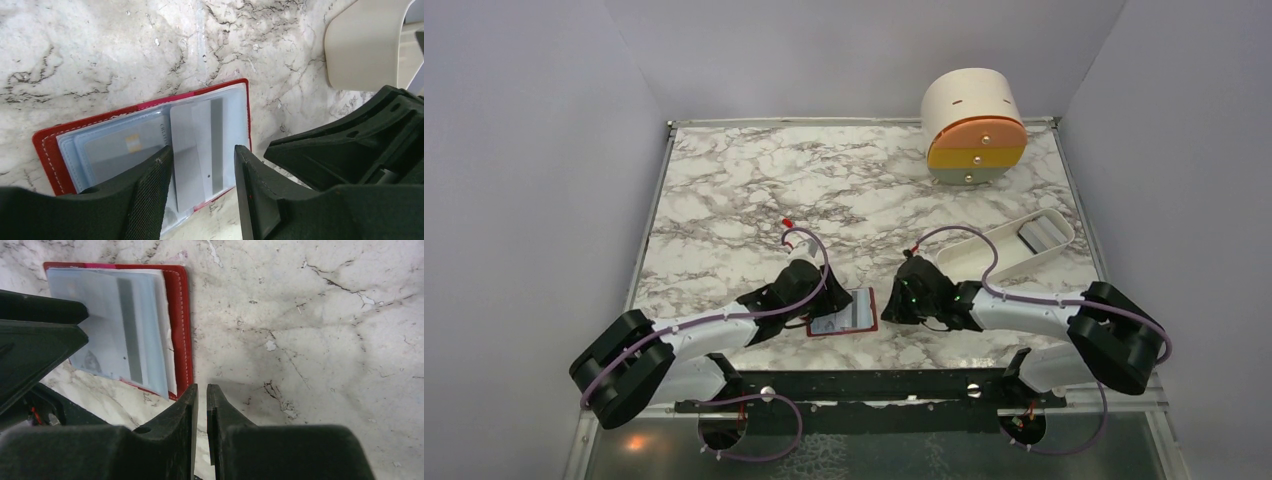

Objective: Put the credit cards into the card holder
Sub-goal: Insert the credit card into the card holder.

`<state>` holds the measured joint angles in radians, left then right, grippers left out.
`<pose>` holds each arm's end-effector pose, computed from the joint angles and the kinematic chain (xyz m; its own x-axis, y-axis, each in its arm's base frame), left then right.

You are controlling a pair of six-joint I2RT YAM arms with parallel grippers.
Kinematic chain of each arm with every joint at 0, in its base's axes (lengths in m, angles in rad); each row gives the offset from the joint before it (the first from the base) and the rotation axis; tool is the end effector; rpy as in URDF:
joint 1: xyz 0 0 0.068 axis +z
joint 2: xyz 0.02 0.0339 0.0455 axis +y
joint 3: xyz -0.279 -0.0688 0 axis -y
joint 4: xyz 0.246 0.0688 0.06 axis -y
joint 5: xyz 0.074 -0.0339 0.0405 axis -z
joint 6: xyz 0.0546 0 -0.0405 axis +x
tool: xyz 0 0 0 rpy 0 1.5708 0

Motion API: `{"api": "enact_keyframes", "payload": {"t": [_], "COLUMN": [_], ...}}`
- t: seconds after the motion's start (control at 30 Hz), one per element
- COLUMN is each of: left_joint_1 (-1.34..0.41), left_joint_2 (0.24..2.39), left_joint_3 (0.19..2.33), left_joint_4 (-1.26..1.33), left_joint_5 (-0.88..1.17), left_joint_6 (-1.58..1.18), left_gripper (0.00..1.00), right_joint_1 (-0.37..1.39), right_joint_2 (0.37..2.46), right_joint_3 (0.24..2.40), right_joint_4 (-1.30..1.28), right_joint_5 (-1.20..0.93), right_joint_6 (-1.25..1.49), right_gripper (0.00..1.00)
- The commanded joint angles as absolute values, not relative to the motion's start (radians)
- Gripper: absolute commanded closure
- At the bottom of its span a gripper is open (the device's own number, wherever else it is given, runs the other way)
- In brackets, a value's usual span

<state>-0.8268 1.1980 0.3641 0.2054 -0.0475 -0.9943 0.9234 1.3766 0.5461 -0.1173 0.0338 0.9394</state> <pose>0.1591 -0.1690 0.1559 -0.8114 -0.3550 -0.4643 0.0526 0.7468 -0.6630 0.1531 0.1994 0.1417 -0.9230 0.1169 -0.3666 -0.0682 0.8880 0.4548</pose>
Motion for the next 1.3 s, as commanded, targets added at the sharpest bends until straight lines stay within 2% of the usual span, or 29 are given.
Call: {"api": "enact_keyframes", "payload": {"t": [0.0, 0.2, 0.37, 1.27], "left_joint_1": [-0.830, -0.830, -0.830, -0.838], "left_joint_2": [1.163, 1.145, 1.159, 1.254], "left_joint_3": [0.373, 0.368, 0.353, 0.340], "left_joint_4": [0.129, 0.101, 0.112, 0.285], "left_joint_5": [-0.072, -0.072, -0.060, 0.065], "left_joint_6": [-0.974, -0.977, -0.985, -1.113], "left_gripper": [0.49, 0.48, 0.48, 0.50], "right_joint_1": [0.931, 0.931, 0.931, 0.934], "right_joint_2": [1.317, 1.314, 1.372, 1.465], "right_joint_3": [0.546, 0.570, 0.597, 0.538], "right_joint_4": [-0.133, -0.075, -0.061, 0.074], "right_joint_5": [0.010, -0.020, -0.021, -0.059], "right_joint_6": [0.951, 0.939, 0.920, 0.961], "right_gripper": [0.86, 0.76, 0.74, 0.85]}}
